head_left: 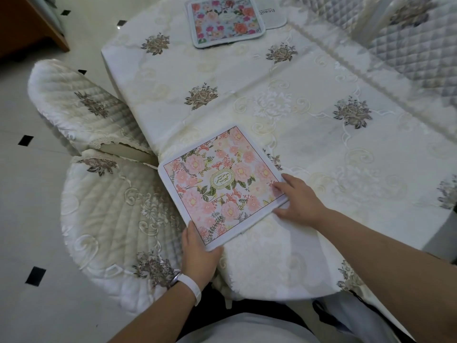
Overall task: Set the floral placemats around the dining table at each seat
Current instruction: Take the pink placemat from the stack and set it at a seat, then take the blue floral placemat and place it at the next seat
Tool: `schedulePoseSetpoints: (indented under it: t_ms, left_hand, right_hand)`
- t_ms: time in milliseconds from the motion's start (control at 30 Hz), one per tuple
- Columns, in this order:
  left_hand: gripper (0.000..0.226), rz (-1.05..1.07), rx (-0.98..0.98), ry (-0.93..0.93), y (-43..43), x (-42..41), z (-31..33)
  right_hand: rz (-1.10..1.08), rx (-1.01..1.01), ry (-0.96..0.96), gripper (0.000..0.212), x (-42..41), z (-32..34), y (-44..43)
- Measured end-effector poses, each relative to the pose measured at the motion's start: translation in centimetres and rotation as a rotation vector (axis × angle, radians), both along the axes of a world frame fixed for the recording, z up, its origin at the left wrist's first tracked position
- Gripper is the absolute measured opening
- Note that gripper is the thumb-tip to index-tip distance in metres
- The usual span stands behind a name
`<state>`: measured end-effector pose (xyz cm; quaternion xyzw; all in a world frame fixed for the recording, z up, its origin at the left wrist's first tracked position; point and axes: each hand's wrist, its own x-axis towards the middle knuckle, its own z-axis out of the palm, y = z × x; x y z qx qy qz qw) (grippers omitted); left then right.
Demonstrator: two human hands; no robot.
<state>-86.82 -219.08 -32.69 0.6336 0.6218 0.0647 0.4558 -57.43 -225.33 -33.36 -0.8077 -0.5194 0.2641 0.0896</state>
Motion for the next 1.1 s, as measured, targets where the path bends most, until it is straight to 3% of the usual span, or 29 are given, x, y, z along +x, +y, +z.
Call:
schedulePoseSetpoints:
  t_ms: [333, 533, 700, 933, 1100]
  left_hand:
    - [0.096, 0.022, -0.039, -0.031, 0.2, -0.2, -0.3]
    - [0.092, 0.084, -0.058, -0.051, 1.3, -0.8, 1.3]
    - [0.062, -0.103, 0.182, 0.009, 5.2, -1.5, 4.6]
    - [0.055, -0.439, 0.573, 0.095, 10.8, -6.7, 10.2]
    - [0.051, -0.481, 0.733, 0.161, 14.8, -15.9, 11.7]
  right_hand:
    - [-0.012, -0.01, 0.001, 0.077, -0.3, 0.1, -0.1]
    - [-0.047, 0.0, 0.016, 0.064, -1.8, 2.3, -0.5]
    - [-0.023, 0.074, -0.013, 0.058, -4.7, 6.4, 0.9]
    - [0.114, 0.247, -0.113, 0.042, -11.8, 12.6, 6.0]
    - [0.201, 0.314, -0.155, 0.037, -21.1, 15.2, 11.4]
